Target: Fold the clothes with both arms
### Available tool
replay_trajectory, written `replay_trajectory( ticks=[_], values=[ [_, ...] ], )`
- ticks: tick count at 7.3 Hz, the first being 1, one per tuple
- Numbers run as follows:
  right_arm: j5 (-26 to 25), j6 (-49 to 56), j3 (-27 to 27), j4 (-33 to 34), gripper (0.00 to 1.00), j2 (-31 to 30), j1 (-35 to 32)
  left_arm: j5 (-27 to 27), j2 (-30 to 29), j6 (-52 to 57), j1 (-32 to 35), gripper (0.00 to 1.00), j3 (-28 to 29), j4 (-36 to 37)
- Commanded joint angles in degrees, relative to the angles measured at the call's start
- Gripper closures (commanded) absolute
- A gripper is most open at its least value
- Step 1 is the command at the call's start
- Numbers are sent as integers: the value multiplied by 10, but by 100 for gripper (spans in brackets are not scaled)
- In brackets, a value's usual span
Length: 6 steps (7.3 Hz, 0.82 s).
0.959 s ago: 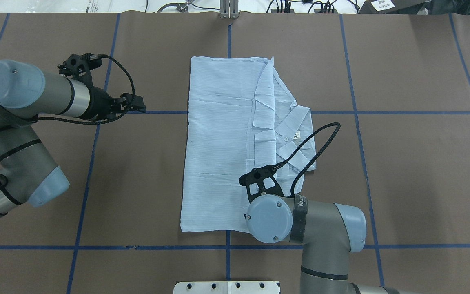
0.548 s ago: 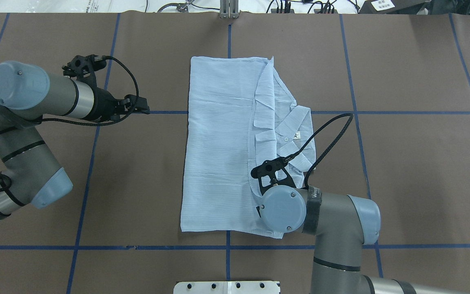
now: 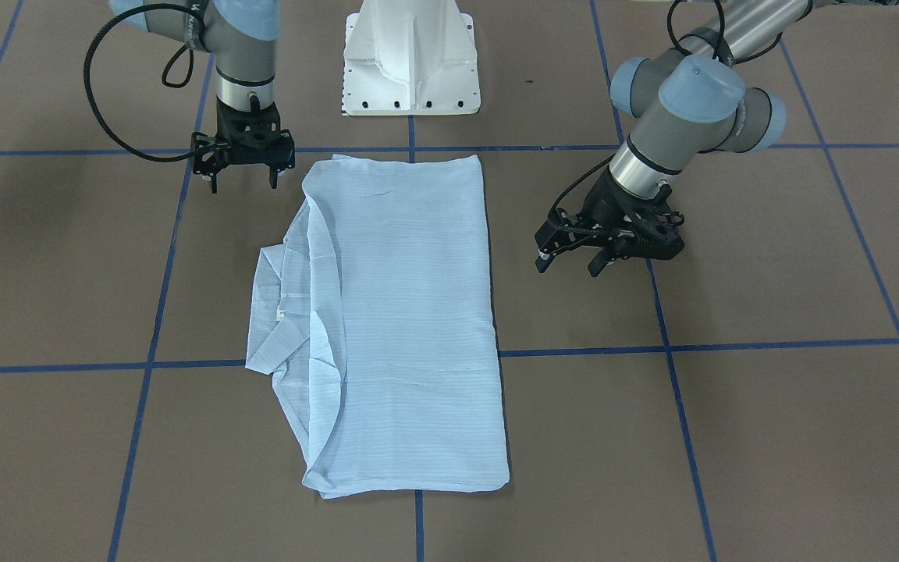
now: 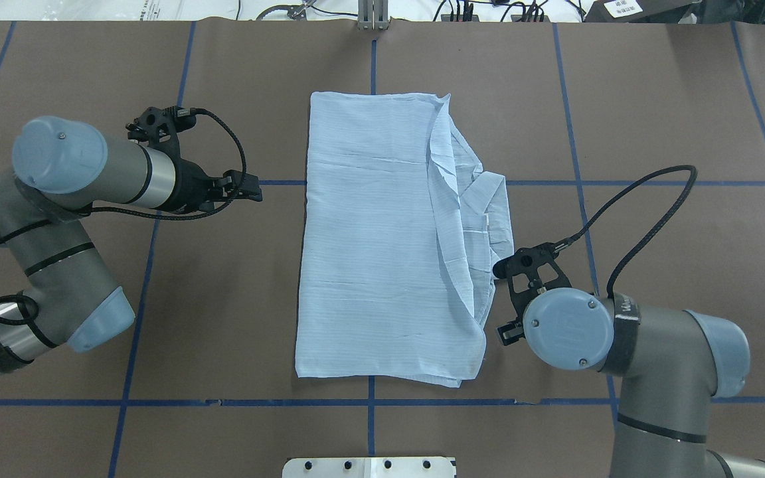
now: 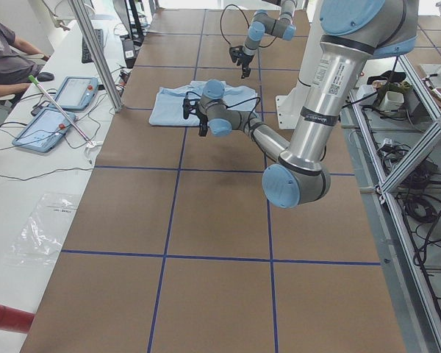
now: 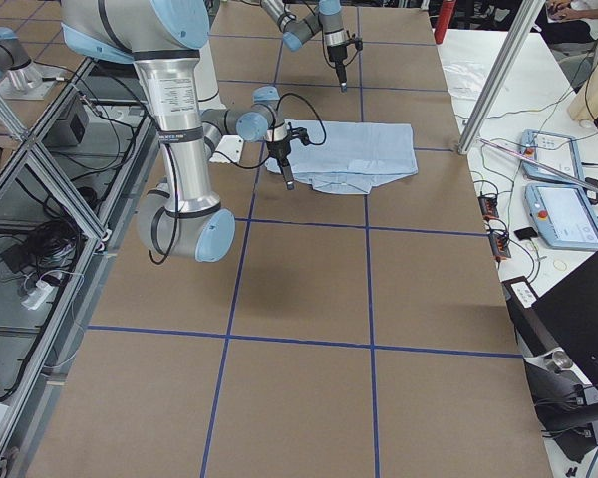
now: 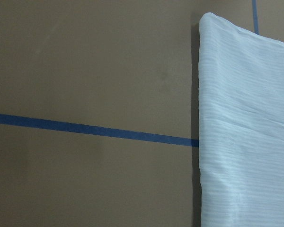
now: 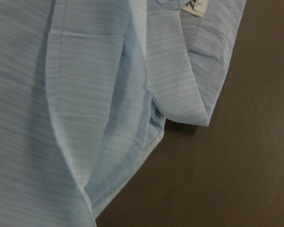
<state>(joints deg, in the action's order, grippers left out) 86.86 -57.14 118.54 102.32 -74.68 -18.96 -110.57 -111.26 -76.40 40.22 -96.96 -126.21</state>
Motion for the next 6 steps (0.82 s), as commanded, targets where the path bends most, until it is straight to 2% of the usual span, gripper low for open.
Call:
replay_trajectory(
  ticks=[1, 3, 5, 6],
  values=[
    [17, 33, -30, -4, 0, 74, -51, -1, -4, 4, -1, 0, 5, 0],
    [16, 48, -105, -30, 0, 147, -67, 0, -12, 5, -1, 0, 25, -2],
    [15, 50, -167, -122, 0, 153, -67, -1, -15, 5, -1, 0, 33, -2],
    [19, 51, -167, -123, 0, 154, -73, 0, -16, 5, -1, 0, 34, -5]
  ],
)
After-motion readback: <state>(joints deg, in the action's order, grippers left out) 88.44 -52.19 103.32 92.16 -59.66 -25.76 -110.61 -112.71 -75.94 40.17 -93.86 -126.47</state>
